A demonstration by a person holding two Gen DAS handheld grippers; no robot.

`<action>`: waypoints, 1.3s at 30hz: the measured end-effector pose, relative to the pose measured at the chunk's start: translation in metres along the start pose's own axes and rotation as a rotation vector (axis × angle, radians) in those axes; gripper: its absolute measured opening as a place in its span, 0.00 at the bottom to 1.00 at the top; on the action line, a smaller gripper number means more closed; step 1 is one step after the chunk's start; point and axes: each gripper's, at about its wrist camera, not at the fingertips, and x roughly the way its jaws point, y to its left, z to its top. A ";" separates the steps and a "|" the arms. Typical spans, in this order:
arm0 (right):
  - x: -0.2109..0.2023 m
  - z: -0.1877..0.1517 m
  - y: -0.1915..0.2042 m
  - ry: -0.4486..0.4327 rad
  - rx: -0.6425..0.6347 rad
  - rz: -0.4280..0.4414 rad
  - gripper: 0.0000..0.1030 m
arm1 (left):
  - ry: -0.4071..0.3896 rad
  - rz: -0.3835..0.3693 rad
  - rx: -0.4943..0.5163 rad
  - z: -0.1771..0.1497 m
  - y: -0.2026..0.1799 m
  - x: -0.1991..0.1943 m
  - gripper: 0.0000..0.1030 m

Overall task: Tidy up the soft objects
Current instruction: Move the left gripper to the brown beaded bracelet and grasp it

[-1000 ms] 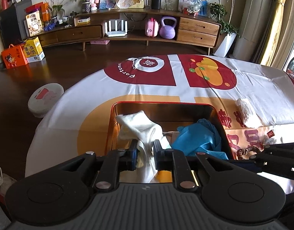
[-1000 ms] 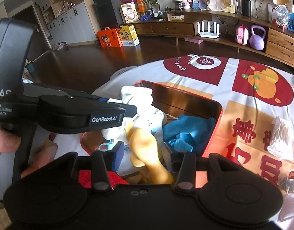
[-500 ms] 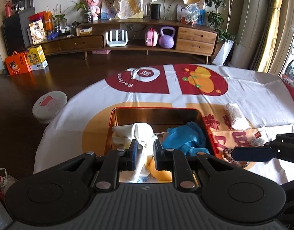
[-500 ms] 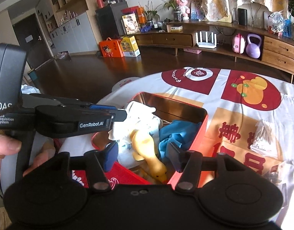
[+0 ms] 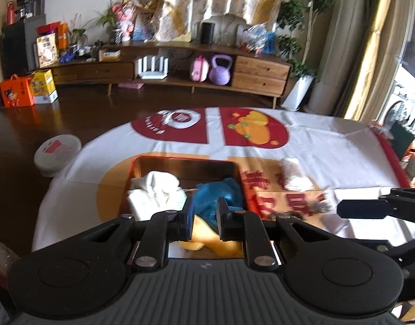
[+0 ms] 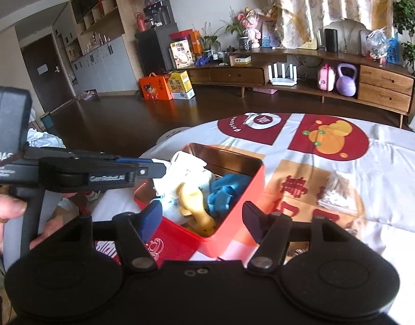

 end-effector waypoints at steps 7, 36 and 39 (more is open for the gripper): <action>-0.029 -0.016 -0.016 -0.037 0.010 -0.027 0.70 | -0.020 -0.069 0.018 -0.011 -0.035 -0.013 0.16; -0.049 -0.081 -0.117 0.011 -0.013 -0.189 0.84 | 0.079 -0.170 0.052 -0.048 -0.138 0.057 0.84; -0.039 -0.083 -0.125 0.031 -0.029 -0.192 0.84 | 0.082 -0.159 0.040 -0.050 -0.142 0.069 0.85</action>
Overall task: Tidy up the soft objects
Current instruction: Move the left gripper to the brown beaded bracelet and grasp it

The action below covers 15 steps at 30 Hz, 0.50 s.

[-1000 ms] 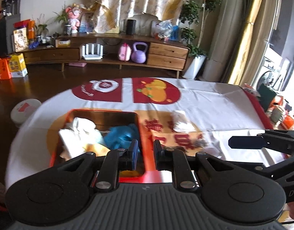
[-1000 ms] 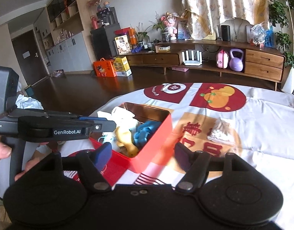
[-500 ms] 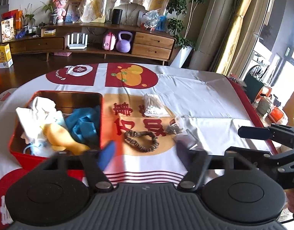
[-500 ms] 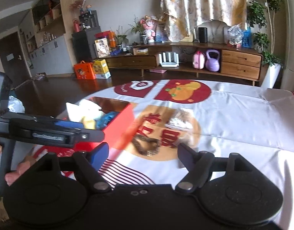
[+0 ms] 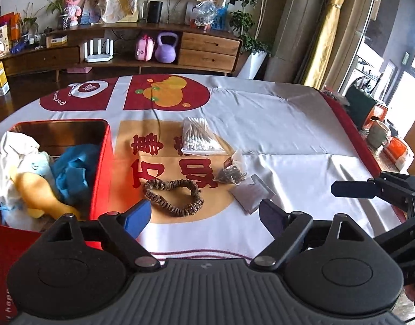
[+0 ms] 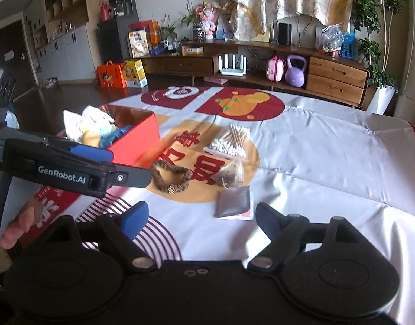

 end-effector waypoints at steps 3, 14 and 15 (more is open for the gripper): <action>0.011 -0.001 -0.006 0.011 -0.009 -0.008 0.84 | 0.004 0.014 -0.015 0.000 0.000 0.012 0.98; 0.053 -0.001 -0.026 0.061 -0.010 -0.030 0.79 | 0.062 0.065 0.009 0.004 0.001 0.060 1.00; 0.057 -0.001 -0.026 0.066 -0.012 -0.033 0.77 | 0.069 0.065 0.013 0.004 0.002 0.064 1.00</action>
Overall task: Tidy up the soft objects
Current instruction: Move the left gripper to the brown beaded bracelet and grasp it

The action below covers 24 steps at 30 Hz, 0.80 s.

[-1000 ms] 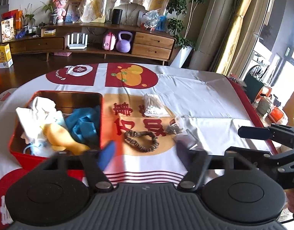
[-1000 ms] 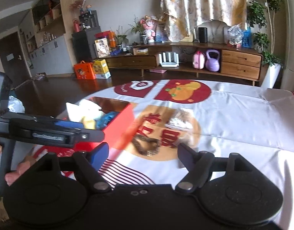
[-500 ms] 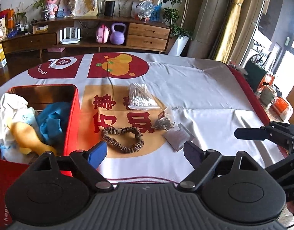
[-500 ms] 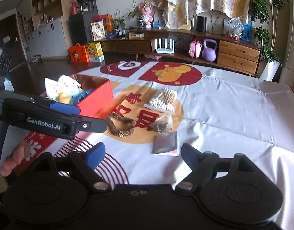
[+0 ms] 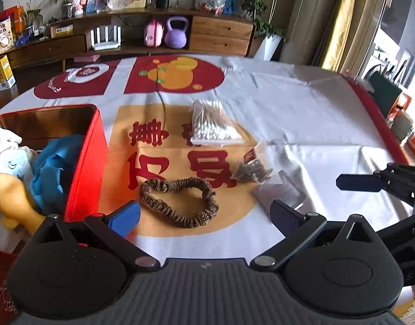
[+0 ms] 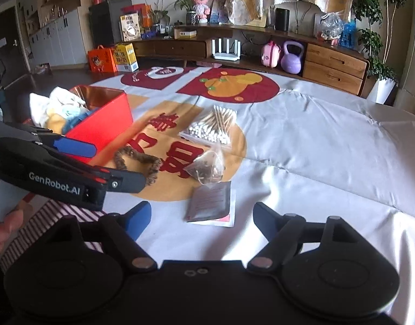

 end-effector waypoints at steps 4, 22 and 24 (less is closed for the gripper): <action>0.012 0.000 -0.001 0.020 -0.019 -0.009 0.72 | -0.016 0.023 0.049 -0.003 -0.004 0.010 1.00; 0.045 -0.002 0.004 0.059 -0.073 -0.029 0.43 | -0.058 0.086 0.132 -0.007 -0.005 0.036 0.84; 0.045 -0.002 0.005 0.050 -0.077 -0.032 0.43 | -0.053 0.081 0.133 -0.008 -0.004 0.037 0.75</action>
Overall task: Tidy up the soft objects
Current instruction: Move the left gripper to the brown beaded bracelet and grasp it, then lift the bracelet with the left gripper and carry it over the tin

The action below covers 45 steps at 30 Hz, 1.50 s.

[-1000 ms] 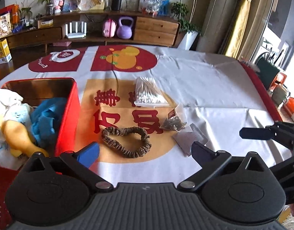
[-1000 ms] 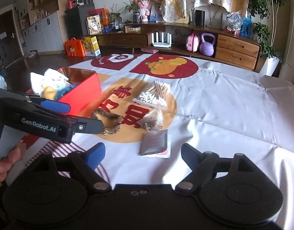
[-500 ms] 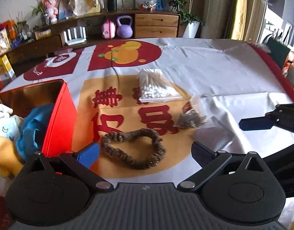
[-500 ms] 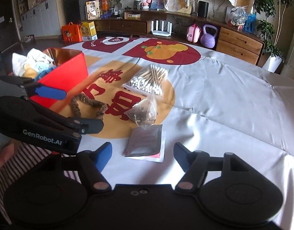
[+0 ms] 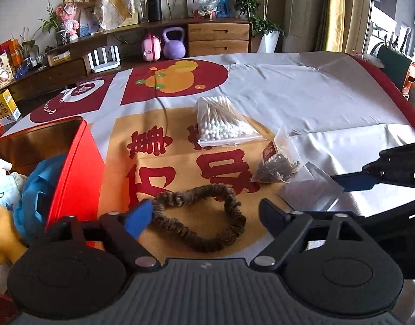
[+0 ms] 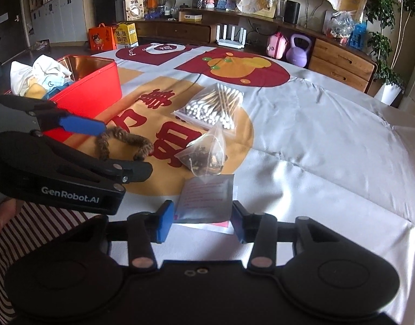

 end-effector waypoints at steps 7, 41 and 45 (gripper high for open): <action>-0.001 0.001 0.003 -0.017 0.011 -0.011 0.21 | -0.004 -0.019 0.009 -0.002 0.000 -0.002 0.33; -0.059 -0.016 -0.004 -0.079 0.226 0.047 0.01 | 0.026 -0.092 -0.096 0.006 0.021 -0.025 0.17; -0.057 -0.018 -0.007 -0.076 0.231 0.059 0.01 | 0.018 -0.085 -0.079 0.009 0.019 -0.019 0.53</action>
